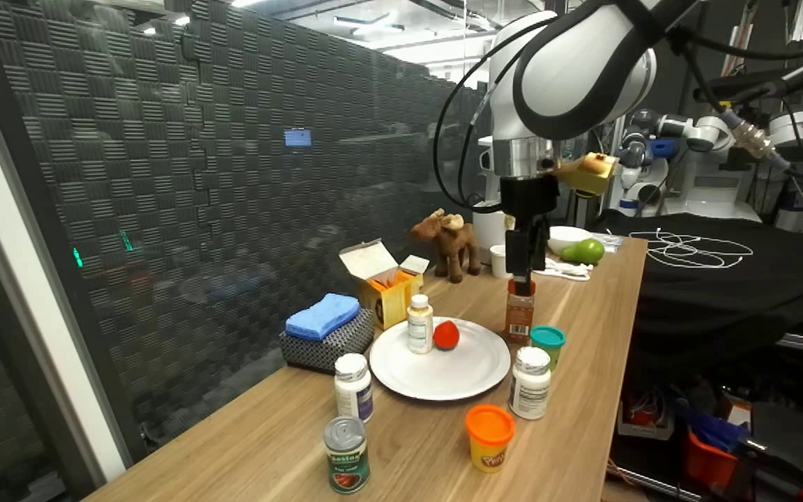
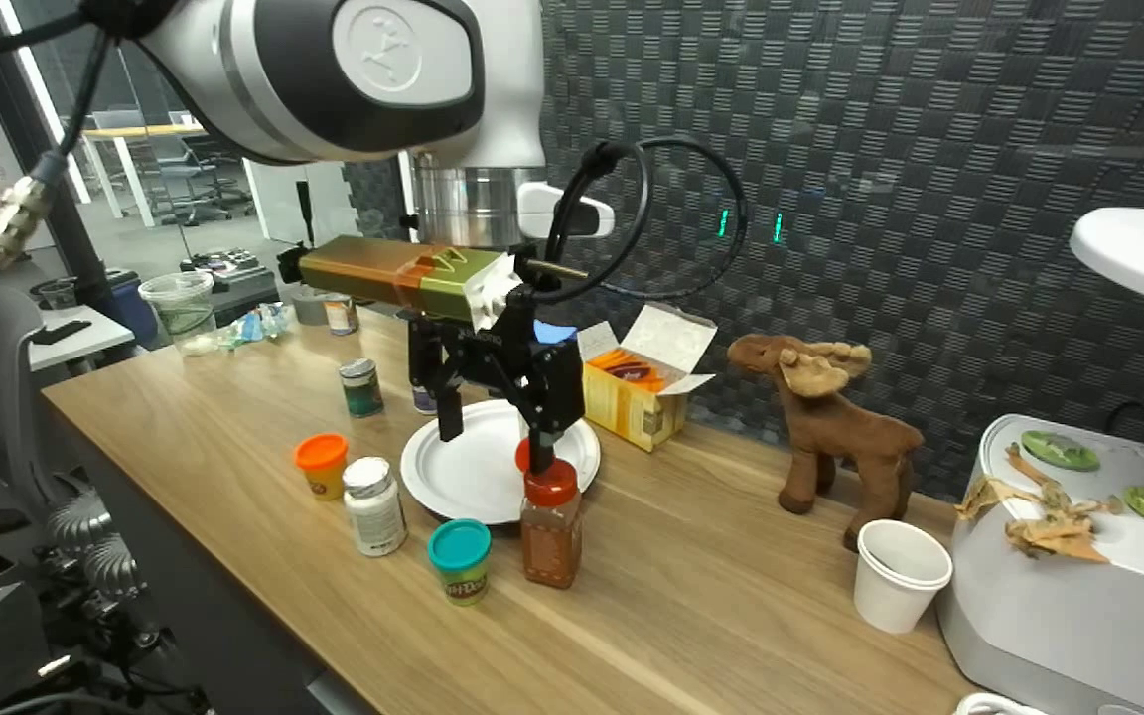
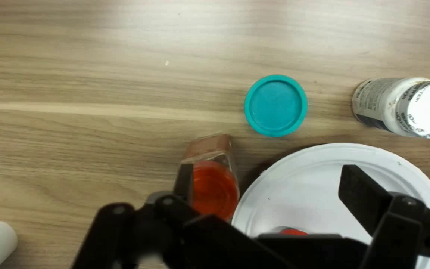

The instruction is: Pick up all the bottles and the orange ball from the table and put them in the plate

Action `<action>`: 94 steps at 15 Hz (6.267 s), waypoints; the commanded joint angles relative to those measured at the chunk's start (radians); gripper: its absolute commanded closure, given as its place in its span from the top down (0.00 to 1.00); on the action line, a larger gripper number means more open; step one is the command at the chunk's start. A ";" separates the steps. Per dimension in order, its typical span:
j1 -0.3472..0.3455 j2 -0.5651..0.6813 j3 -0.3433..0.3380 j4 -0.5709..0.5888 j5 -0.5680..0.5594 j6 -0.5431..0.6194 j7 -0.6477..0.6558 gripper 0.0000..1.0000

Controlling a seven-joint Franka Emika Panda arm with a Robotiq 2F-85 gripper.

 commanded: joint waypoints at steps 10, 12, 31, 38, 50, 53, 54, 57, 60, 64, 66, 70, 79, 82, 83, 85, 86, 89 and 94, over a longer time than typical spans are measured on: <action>-0.004 0.098 -0.025 0.097 -0.043 -0.009 0.009 1.00; -0.006 0.114 -0.026 0.106 -0.044 0.001 0.002 1.00; -0.005 0.031 -0.035 0.110 -0.080 -0.012 0.034 0.25; 0.021 -0.060 0.004 0.113 0.018 -0.084 -0.022 0.25; 0.086 0.061 0.079 0.125 0.102 -0.072 -0.064 0.25; 0.094 0.088 0.084 0.137 0.081 -0.025 -0.060 0.25; 0.095 0.094 0.085 0.140 0.077 -0.010 -0.062 0.25; 0.098 0.116 0.085 0.153 0.064 0.015 -0.070 0.25; 0.097 0.142 0.082 0.166 0.054 0.026 -0.073 0.25; 0.099 0.169 0.079 0.181 0.026 0.060 -0.068 0.25; 0.103 0.179 0.073 0.187 -0.015 0.081 -0.061 0.25; 0.105 0.191 0.064 0.197 -0.090 0.101 -0.057 0.25; 0.106 0.202 0.069 0.200 -0.103 0.107 -0.059 0.25; 0.108 0.207 0.069 0.203 -0.104 0.110 -0.056 0.25; 0.109 0.208 0.069 0.204 -0.105 0.113 -0.055 0.25; 0.112 0.213 0.067 0.208 -0.113 0.117 -0.050 0.25; 0.112 0.215 0.067 0.211 -0.112 0.117 -0.050 0.25; 0.113 0.222 0.068 0.220 -0.108 0.124 -0.048 0.25; 0.118 0.229 0.069 0.229 -0.108 0.124 -0.042 0.26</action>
